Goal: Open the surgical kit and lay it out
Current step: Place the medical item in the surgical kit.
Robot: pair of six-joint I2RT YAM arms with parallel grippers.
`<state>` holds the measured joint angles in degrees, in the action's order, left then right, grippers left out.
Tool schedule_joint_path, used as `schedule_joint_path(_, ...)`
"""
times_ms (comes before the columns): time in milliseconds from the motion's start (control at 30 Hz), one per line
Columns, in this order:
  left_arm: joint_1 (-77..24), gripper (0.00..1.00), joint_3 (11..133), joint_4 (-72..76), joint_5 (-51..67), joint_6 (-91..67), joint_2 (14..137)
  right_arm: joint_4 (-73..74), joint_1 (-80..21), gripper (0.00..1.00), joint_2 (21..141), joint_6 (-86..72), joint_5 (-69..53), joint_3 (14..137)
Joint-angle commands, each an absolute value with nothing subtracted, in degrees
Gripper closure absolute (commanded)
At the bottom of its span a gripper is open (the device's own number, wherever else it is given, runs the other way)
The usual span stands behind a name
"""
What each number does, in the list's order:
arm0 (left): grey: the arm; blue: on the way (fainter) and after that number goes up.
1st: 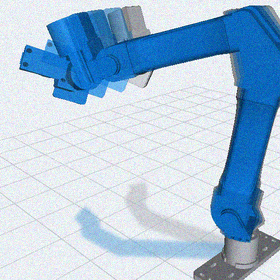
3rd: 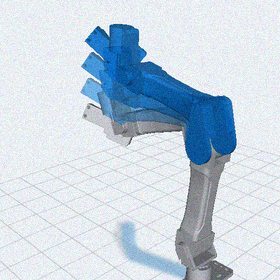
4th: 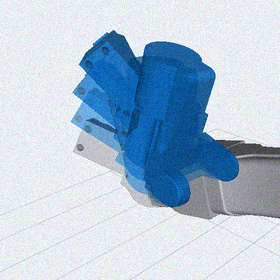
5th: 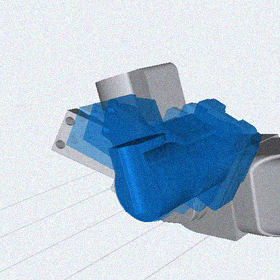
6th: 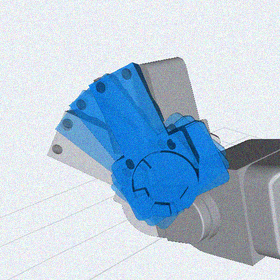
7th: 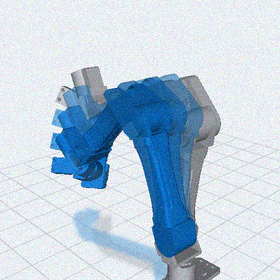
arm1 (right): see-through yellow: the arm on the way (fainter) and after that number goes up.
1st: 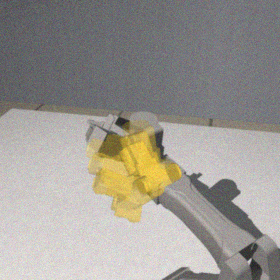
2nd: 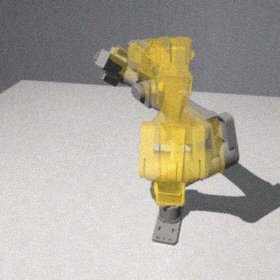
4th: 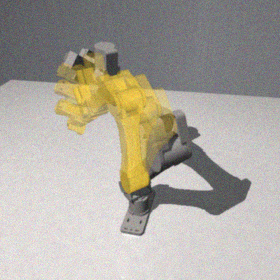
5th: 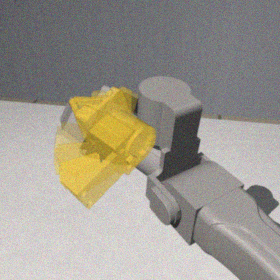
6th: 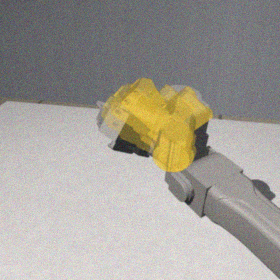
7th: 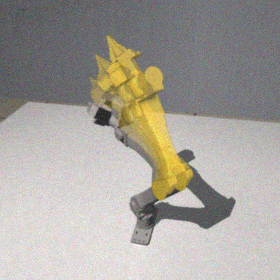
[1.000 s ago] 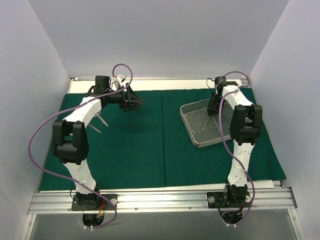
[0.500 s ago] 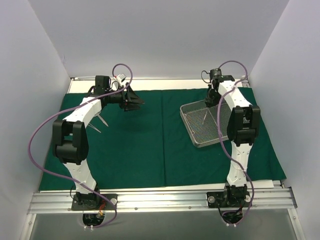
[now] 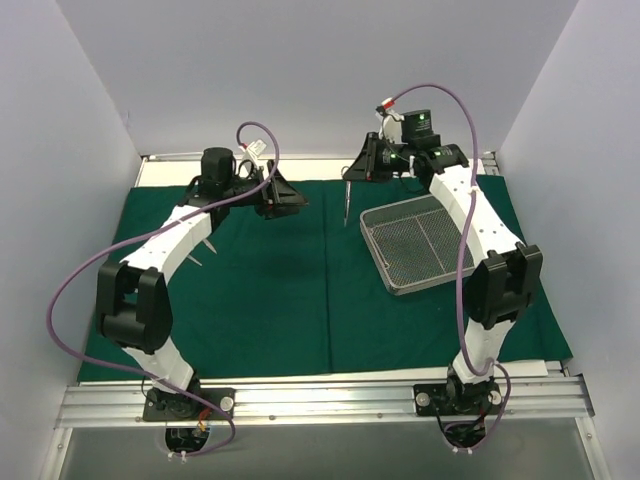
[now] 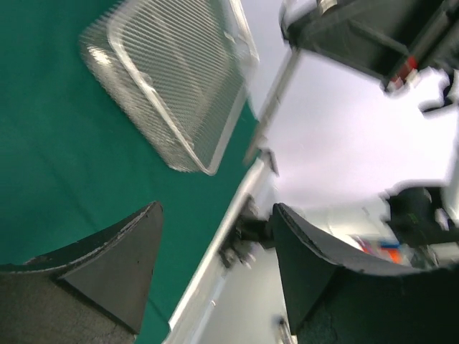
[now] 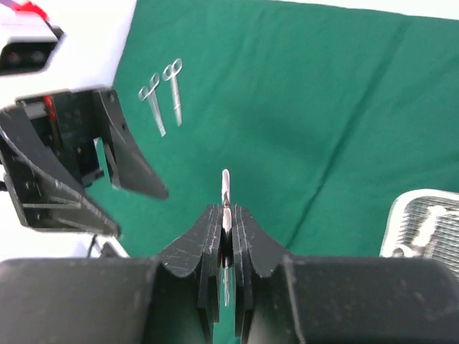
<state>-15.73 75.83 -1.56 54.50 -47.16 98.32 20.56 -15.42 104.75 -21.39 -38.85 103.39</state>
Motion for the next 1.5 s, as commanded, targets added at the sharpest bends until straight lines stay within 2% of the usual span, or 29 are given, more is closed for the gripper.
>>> schedule_joint_path(0,-16.78,0.28,81.29,-15.08,38.72,-41.68,91.86,20.92,-15.37,1.00,105.91,-25.39,-39.48,103.53)
schedule_joint_path(33,-17.66,0.28,82.26,-18.86,32.49,-38.96,91.06,20.83,-15.90,1.00,105.91,-25.84,-38.24,103.45)
schedule_joint_path(133,-20.74,0.28,86.56,-24.59,23.85,-35.52,89.04,20.83,-18.36,1.00,106.87,-28.29,-36.56,103.19)
schedule_joint_path(400,-31.01,0.27,93.60,-31.73,13.19,-31.82,90.52,21.80,-22.50,1.00,106.44,-32.34,-34.72,103.45)
schedule_joint_path(667,-36.03,0.31,101.07,-40.77,3.70,-27.69,95.35,21.27,-23.64,1.00,104.85,-33.57,-36.12,101.43)
schedule_joint_path(1467,-36.12,0.47,102.04,-41.13,7.38,-24.87,99.76,15.29,-24.79,1.00,103.45,-36.91,-41.57,98.44)
